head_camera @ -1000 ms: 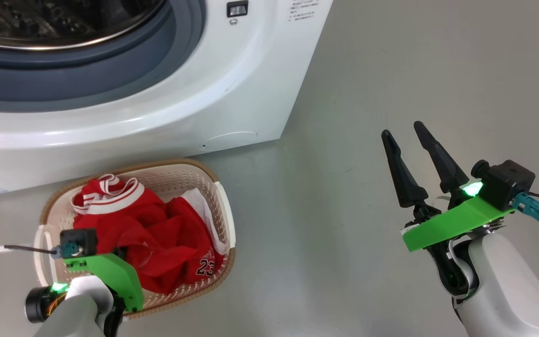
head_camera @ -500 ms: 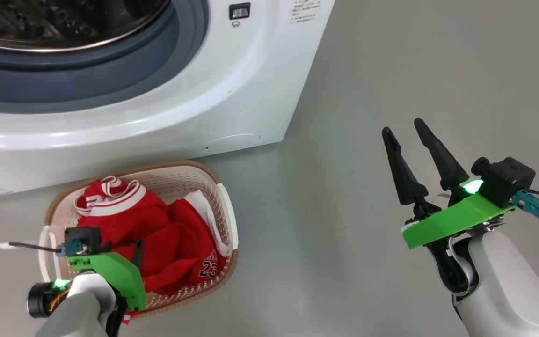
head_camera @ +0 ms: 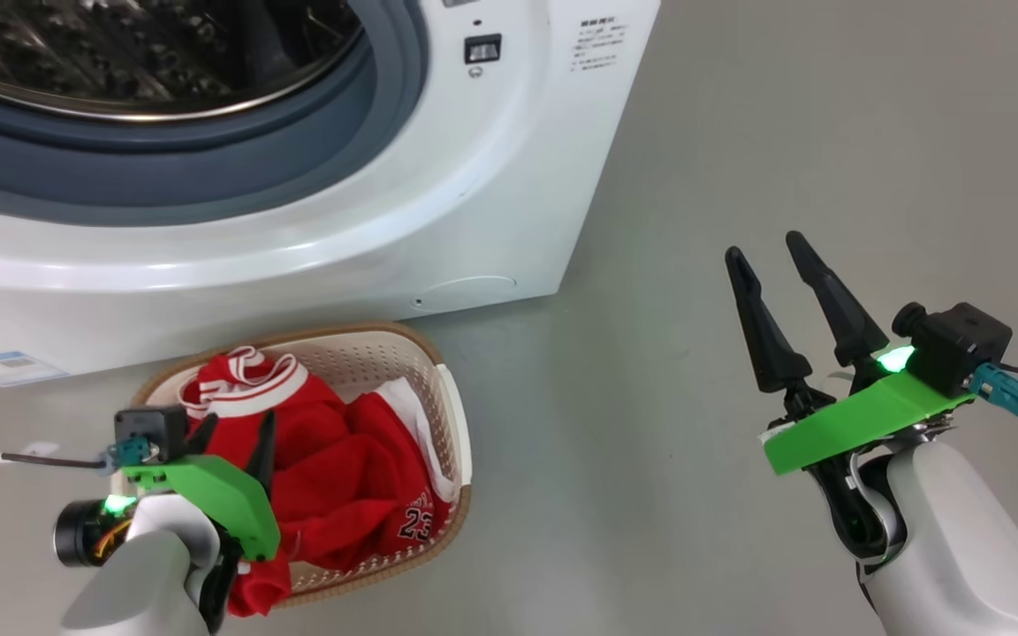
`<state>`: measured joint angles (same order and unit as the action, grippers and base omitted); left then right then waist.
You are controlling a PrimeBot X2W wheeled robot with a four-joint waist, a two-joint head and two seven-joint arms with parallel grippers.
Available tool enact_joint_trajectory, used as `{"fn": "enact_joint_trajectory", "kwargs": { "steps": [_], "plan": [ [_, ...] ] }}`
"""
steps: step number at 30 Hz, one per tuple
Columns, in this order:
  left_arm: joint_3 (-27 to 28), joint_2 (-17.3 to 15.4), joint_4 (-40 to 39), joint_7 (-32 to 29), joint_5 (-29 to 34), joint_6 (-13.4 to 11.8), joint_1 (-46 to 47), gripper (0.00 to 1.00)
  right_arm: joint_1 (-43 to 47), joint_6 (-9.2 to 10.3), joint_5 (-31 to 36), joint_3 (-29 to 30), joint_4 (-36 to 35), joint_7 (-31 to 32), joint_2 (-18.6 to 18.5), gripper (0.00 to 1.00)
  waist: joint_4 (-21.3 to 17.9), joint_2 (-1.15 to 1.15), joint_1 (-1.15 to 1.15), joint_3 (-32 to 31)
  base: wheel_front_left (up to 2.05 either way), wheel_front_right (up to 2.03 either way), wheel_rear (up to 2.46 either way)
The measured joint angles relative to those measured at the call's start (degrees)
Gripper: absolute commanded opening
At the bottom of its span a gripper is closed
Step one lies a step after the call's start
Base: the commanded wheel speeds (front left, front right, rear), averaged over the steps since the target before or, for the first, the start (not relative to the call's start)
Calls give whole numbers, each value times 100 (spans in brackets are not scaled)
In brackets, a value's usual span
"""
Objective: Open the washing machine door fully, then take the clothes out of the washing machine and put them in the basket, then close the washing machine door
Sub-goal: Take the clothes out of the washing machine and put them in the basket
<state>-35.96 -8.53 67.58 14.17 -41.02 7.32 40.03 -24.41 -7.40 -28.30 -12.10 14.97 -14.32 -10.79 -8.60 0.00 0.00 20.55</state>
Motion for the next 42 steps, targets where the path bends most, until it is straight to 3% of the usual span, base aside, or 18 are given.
{"fn": "enact_joint_trajectory", "kwargs": {
  "steps": [7, 20, 32, 42],
  "plan": [
    [256, -134, -712, 11, 78, -14, -238, 100, 127, 0, 0, 4, 35, 0, -19, 100, 170, 0, 0, -195, 0, 0, 0],
    [965, -416, -2272, 12, 582, -319, -1151, 100, 243, 0, -10, -43, 112, 0, -91, 100, 428, 0, 0, -584, 0, 0, 0],
    [1550, -624, -3911, 12, 778, -832, -2004, 100, 441, 0, -12, -85, 166, 0, -188, 100, 582, 0, 0, -947, 0, 0, 0],
    [1691, -959, -5313, -77, 915, -1385, -2660, 100, 509, 0, -27, -76, 182, 0, -214, 100, 709, 0, 0, -1163, 0, 0, 0]
  ]
}}
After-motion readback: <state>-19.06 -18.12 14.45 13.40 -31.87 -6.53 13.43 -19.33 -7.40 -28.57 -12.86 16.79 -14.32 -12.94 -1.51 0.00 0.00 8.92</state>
